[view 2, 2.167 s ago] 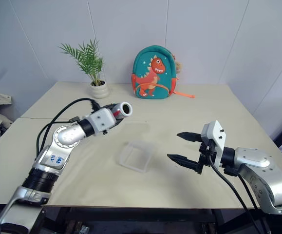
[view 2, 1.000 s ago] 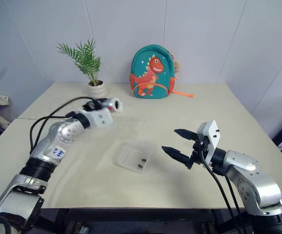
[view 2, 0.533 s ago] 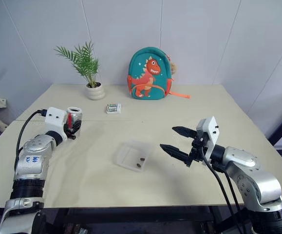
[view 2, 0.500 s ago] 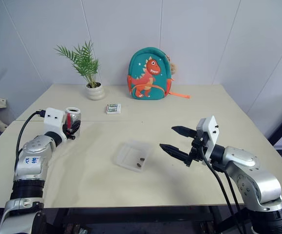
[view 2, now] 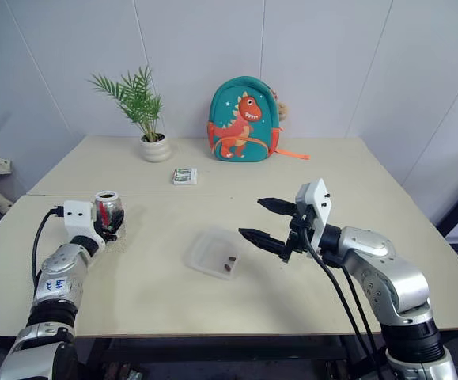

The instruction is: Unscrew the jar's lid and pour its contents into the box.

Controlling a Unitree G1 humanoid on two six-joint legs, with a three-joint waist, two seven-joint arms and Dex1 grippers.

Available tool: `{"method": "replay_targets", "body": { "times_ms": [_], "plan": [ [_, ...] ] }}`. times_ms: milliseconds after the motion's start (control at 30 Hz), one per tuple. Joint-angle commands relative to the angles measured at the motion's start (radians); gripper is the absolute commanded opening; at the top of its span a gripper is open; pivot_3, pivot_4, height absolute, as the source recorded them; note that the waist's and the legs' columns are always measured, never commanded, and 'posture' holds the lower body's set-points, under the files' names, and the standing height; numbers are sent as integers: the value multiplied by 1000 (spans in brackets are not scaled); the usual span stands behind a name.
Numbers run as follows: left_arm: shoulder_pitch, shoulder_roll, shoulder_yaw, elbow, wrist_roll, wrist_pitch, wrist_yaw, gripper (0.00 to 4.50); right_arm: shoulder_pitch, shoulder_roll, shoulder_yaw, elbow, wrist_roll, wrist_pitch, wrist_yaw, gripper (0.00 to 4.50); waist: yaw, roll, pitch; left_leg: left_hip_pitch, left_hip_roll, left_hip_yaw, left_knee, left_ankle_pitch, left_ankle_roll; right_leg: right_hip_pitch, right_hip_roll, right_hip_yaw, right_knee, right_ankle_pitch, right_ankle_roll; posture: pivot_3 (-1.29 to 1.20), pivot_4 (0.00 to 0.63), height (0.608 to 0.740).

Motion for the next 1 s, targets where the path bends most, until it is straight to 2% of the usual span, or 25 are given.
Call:
{"method": "replay_targets", "body": {
  "times_ms": [33, 67, 100, 433, 600, 700, 833, 867, 1000],
  "plan": [
    [28, 18, 35, -62, -71, 18, -39, 4142, -23, 10, -6, -3, -2, -28, 6, 4500, -2, 0, 0, 0, 0, 0, 0, 0, 0, 0, 0, 0, 0, 0, 0, 0, 150, 740],
    [39, 21, 37, -83, -82, 28, -46, 4425, -24, 12, -5, -2, -2, -29, 8, 4500, -2, 0, 0, 0, 0, 0, -1, 0, 0, 0, 0, 0, 0, 0, 0, 0, 150, 740],
    [62, 27, 31, -119, -82, 41, -50, 4487, -24, 12, -4, -1, -3, -32, 12, 4500, -1, 0, 0, 0, 0, 0, -2, 0, 0, 0, 0, 0, 0, 0, 0, 0, 150, 740],
    [336, 38, 64, -548, -144, 219, -29, 4487, -13, 15, -5, -2, -1, -49, 41, 4500, 0, 0, 0, 0, 1, 1, -6, 0, 0, -2, -1, 0, -2, -1, -1, 0, 150, 740],
    [507, 53, 52, -790, -125, 220, -63, 4487, 8, 10, -10, -8, 1, -59, 58, 4500, 0, 0, 0, 0, 1, 1, -6, -1, -1, -1, -2, -1, -3, -1, -3, 0, 150, 740],
    [580, 69, 69, -885, -123, 234, -69, 4487, 22, -3, -13, -8, 0, -66, 78, 4500, 1, 0, 0, 0, 1, 1, -7, -1, -1, -1, -2, -1, -5, -5, -9, 0, 150, 740],
    [648, 166, 70, -1022, -181, 243, -222, 4487, 23, -46, -15, 13, -6, -73, 142, 4500, 0, 0, 0, 0, 1, 1, -8, -1, -1, -1, -2, -1, -7, -6, -13, 0, 150, 740],
    [656, 197, 66, -1050, -199, 246, -269, 4487, 22, -64, -11, 25, -9, -78, 172, 4500, 0, 0, 0, 0, 2, 2, -9, -1, 0, -1, -2, -2, -9, -10, -20, 0, 150, 740],
    [673, 303, 72, -1097, -292, 250, -455, 4487, 1, -111, 22, 106, -52, -129, 281, 4500, 0, 0, 0, 1, 2, 3, -12, 0, 0, -1, -3, -1, -14, -10, -21, 0, 150, 740]
  ]
}}
